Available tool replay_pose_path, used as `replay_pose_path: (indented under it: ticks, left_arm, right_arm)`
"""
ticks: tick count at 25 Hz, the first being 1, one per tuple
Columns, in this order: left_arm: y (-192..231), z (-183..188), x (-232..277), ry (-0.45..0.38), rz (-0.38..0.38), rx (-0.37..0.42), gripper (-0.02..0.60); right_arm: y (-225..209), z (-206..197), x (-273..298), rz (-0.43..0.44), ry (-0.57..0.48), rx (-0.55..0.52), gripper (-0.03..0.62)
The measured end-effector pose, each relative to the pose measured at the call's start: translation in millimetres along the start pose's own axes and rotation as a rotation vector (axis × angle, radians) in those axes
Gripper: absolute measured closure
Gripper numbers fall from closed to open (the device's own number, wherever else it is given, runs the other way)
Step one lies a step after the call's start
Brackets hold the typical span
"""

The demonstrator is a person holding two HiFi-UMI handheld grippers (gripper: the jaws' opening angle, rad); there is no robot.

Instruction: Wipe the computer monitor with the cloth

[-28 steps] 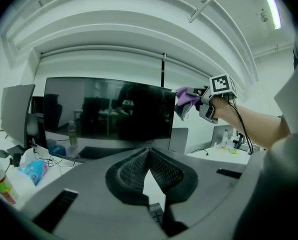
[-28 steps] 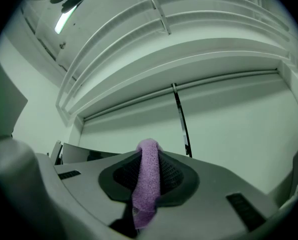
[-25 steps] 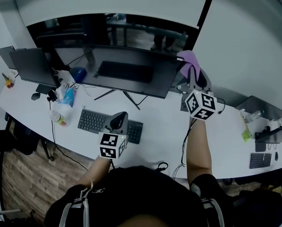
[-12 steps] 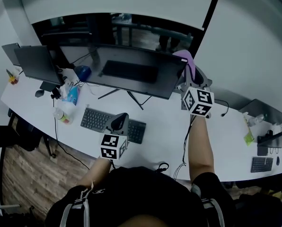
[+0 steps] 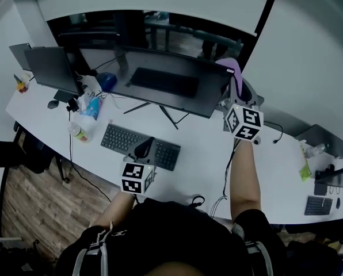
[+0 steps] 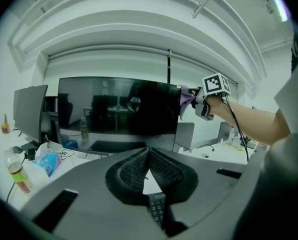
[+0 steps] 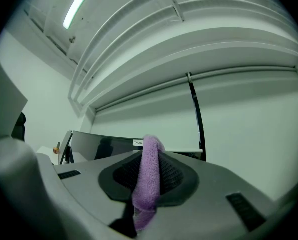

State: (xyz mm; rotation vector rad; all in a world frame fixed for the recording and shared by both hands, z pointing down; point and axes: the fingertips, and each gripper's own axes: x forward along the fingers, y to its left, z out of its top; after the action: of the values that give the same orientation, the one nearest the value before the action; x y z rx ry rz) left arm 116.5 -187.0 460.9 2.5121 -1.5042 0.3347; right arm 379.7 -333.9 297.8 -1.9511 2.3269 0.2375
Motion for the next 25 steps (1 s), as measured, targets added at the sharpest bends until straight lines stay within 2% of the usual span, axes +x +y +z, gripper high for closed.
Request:
replay_pose_path:
  ticks: [12,25]
  left_arm:
    - [-12,-23,-22,0.041,0.073,-0.015,0.568]
    - [-15,-56,-40,0.074,0.161,-0.066,0.568]
  right_arm:
    - [2,-53,-9,0.042,0.118,0.007,0.517]
    - [7,-119,-16,0.069,0.234,0.039,0.516]
